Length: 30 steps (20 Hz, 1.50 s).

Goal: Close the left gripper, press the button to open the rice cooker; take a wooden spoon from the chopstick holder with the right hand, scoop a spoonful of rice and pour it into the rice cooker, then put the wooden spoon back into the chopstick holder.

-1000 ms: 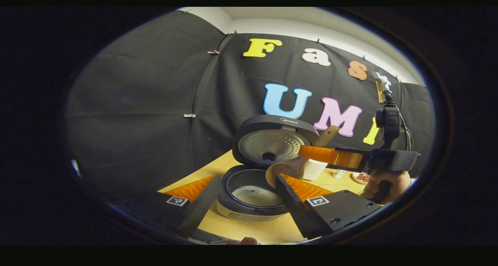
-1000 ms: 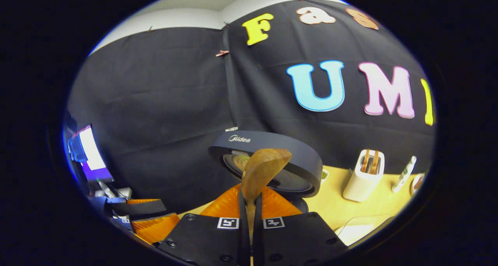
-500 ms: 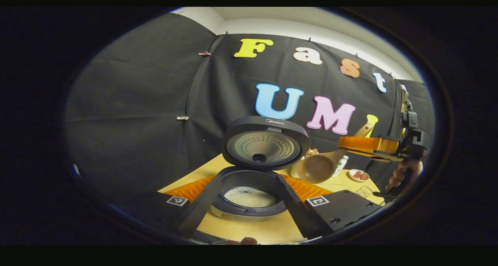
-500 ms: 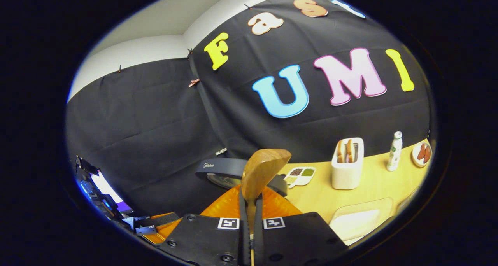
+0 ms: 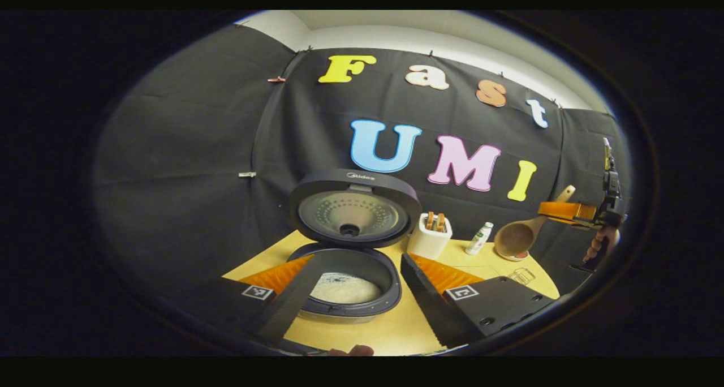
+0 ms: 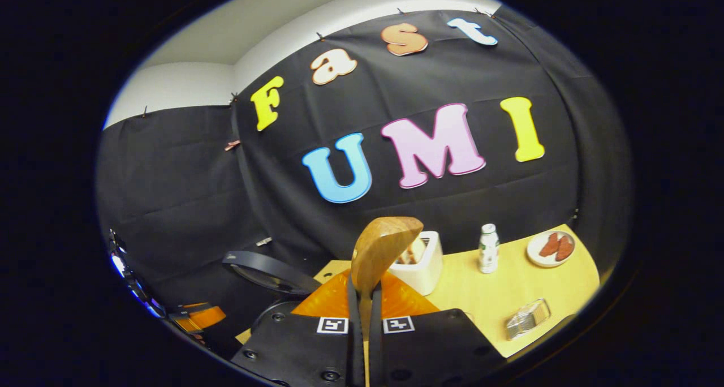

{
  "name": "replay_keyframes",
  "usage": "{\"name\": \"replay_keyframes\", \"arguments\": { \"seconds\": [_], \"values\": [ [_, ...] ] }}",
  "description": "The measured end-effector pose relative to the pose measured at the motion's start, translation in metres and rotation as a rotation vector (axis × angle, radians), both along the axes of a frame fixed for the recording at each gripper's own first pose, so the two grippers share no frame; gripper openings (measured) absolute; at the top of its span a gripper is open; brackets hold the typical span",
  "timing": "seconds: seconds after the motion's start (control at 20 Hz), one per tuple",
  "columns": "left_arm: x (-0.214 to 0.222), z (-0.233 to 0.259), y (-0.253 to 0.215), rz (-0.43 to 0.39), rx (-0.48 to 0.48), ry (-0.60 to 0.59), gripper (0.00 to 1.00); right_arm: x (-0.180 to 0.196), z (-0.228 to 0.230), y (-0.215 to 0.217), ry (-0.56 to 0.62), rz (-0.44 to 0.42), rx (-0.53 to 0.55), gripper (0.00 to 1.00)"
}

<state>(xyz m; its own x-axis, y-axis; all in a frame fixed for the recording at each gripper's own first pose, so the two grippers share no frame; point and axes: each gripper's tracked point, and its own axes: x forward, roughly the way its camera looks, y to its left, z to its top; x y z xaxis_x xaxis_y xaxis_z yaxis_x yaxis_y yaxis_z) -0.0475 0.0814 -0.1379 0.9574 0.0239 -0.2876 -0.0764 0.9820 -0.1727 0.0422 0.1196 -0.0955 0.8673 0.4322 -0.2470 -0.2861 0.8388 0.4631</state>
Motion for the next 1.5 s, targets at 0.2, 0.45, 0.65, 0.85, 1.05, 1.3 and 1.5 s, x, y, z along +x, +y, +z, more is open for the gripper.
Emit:
{"name": "replay_keyframes", "arguments": {
  "seconds": [0.2, 0.45, 0.65, 0.85, 1.05, 1.3, 1.5],
  "values": [
    [0.007, 0.005, -0.016, -0.008, 0.003, 0.002, 0.95, 0.009, -0.032, -0.069, 0.046, -0.094, -0.054, 0.08],
    [0.015, 0.007, -0.035, -0.006, 0.004, 0.013, 0.95, 0.018, -0.082, -0.138, 0.122, -0.162, -0.121, 0.08],
    [0.017, 0.012, -0.050, -0.007, 0.027, 0.018, 0.95, 0.026, -0.128, -0.185, 0.193, -0.185, -0.195, 0.08],
    [0.018, 0.015, -0.061, 0.001, 0.040, 0.023, 0.95, 0.037, -0.173, -0.213, 0.266, -0.188, -0.239, 0.08],
    [0.019, 0.018, -0.069, 0.017, 0.047, 0.029, 0.95, 0.045, -0.213, -0.211, 0.332, -0.147, -0.246, 0.08],
    [0.017, 0.022, -0.075, 0.028, 0.066, 0.031, 0.95, 0.042, -0.256, -0.198, 0.421, -0.100, -0.235, 0.08],
    [0.017, 0.024, -0.079, 0.033, 0.070, 0.037, 0.95, 0.042, -0.278, -0.196, 0.481, -0.101, -0.199, 0.08]
  ]
}}
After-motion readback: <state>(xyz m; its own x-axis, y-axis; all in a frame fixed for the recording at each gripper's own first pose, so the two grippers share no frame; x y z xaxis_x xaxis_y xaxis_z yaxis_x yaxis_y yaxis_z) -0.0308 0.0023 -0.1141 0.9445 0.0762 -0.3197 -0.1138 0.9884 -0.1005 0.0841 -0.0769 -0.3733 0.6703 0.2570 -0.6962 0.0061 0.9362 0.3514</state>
